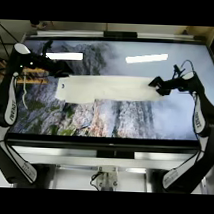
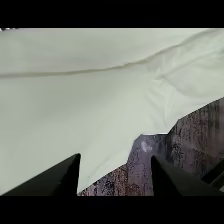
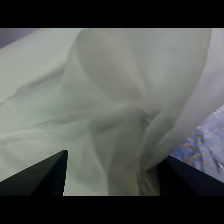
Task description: Fold the shirts.
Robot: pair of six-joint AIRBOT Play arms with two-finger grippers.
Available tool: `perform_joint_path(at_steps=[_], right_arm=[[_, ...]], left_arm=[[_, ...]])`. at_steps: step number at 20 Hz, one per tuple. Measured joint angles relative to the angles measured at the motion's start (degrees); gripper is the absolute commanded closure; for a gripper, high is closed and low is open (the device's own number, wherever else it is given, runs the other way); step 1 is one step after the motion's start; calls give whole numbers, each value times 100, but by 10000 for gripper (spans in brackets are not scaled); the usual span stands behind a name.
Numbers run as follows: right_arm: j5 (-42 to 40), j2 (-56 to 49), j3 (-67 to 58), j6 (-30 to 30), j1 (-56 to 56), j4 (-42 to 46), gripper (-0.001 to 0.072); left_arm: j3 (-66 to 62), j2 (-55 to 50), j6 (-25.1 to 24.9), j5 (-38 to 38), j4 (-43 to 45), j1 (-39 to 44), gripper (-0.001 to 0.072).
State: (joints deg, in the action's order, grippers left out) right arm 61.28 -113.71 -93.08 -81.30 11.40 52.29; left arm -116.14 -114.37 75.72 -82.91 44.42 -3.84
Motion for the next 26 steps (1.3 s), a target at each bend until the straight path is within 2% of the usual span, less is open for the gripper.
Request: perform_joint_path(at_steps=[1, 2, 3, 4, 6, 7, 11, 21, 26], right_arm=[[39, -22, 2, 57, -63, -81, 247], [98, -48, -4, 87, -122, -79, 517], [184, -79, -31, 103, -175, -79, 664], [262, -83, -96, 107, -216, -101, 665], [466, -39, -256, 116, -254, -96, 666], [481, 37, -348, 118, -249, -151, 666], [719, 516, -586, 122, -258, -291, 666], [2020, 2131, -678, -103, -297, -197, 666], [2555, 2774, -680, -236, -297, -214, 666]], left_arm=[[0, 0, 0, -7, -87, 22, 224], [-2, 0, -2, -7, -149, 39, 255], [-2, 0, -4, -11, -227, 59, 255], [-2, 0, -7, -13, -273, 83, 265], [-2, 0, -9, -22, -352, 140, 585], [-2, -2, -13, -22, -363, 179, 664], [133, -11, -24, 13, -411, 507, 677], [520, 13, 11, 688, -743, 2162, 679], [538, -151, 409, 1464, -868, 3021, 679]])
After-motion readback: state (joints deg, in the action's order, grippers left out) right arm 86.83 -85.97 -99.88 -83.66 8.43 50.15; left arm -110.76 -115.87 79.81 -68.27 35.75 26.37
